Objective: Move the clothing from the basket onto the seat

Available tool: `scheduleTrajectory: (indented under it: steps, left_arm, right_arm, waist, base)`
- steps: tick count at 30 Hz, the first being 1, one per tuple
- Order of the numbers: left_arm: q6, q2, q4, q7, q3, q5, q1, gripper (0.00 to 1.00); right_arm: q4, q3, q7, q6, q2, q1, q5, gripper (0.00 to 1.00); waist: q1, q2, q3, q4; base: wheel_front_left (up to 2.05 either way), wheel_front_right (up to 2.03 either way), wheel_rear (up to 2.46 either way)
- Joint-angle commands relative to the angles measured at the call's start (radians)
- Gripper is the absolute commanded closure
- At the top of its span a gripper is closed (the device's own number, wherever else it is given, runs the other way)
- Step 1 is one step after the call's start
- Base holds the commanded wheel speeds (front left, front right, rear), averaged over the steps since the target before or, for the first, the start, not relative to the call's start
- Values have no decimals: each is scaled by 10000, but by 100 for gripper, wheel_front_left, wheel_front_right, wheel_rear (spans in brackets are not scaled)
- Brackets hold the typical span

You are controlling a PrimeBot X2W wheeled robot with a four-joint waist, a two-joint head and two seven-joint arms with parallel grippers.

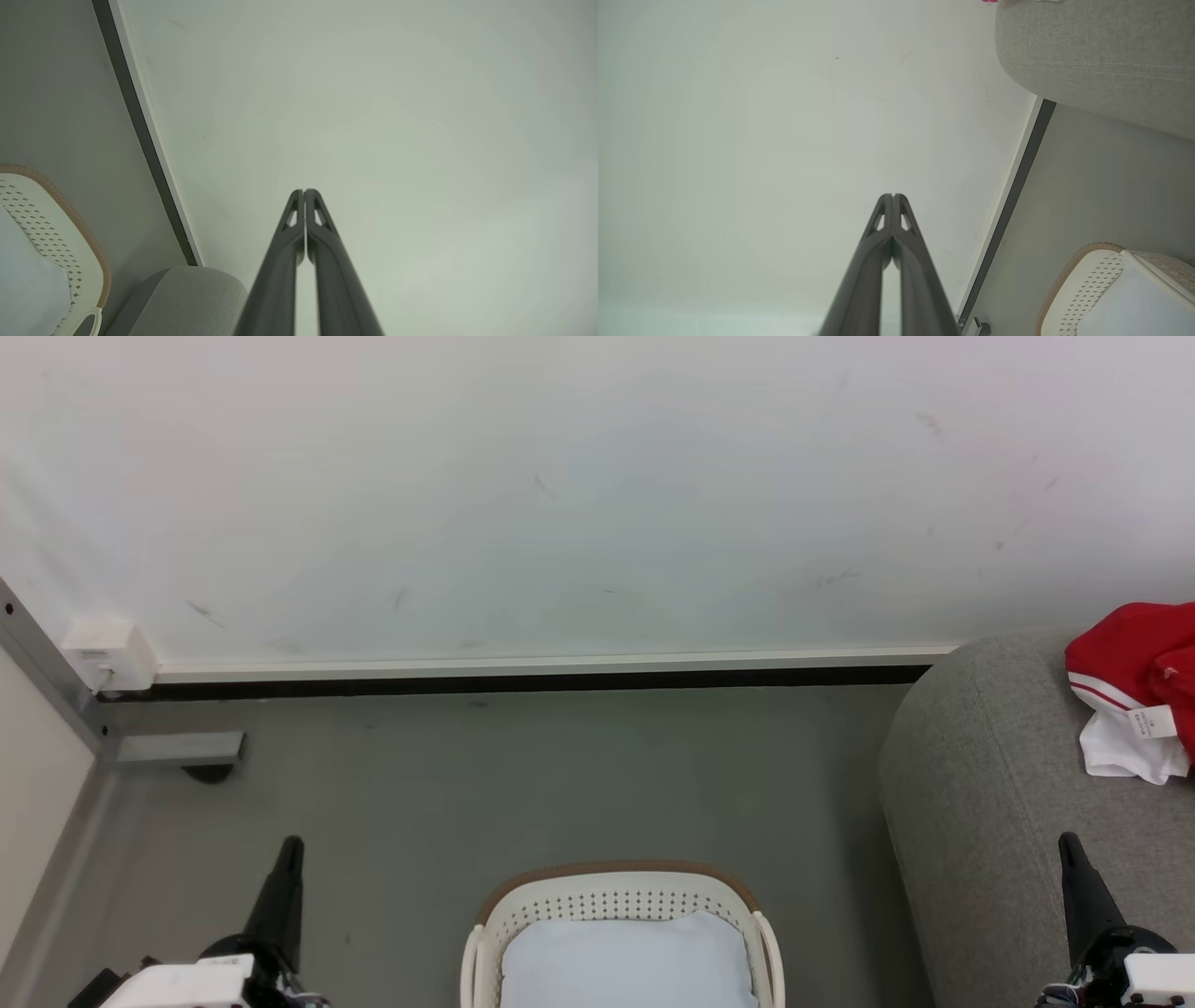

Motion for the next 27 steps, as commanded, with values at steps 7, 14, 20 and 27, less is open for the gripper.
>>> scheduleTrajectory:
  steps: [7, 14, 20, 27]
  left_arm:
    - [-53, 22, -36, 41, 28, -137, -88, 100]
    - [-53, 22, -37, 42, 28, -138, -87, 100]
    - [-51, 22, -37, 41, 27, -138, -87, 100]
    - [-51, 22, -38, 41, 26, -139, -87, 100]
  right_arm:
    - [-55, -39, 45, -21, -75, -120, 16, 100]
    - [-55, -38, 44, -21, -75, -120, 16, 100]
    - [-55, -38, 44, -21, -75, -119, 17, 100]
    - [-55, -38, 44, -21, -75, -119, 17, 100]
  waist:
    - [0, 0, 0, 0]
    - [0, 0, 0, 0]
    - [0, 0, 0, 0]
    - [0, 0, 0, 0]
  base:
    - [0, 0, 0]
    - [0, 0, 0]
    - [0, 0, 0]
    - [0, 0, 0]
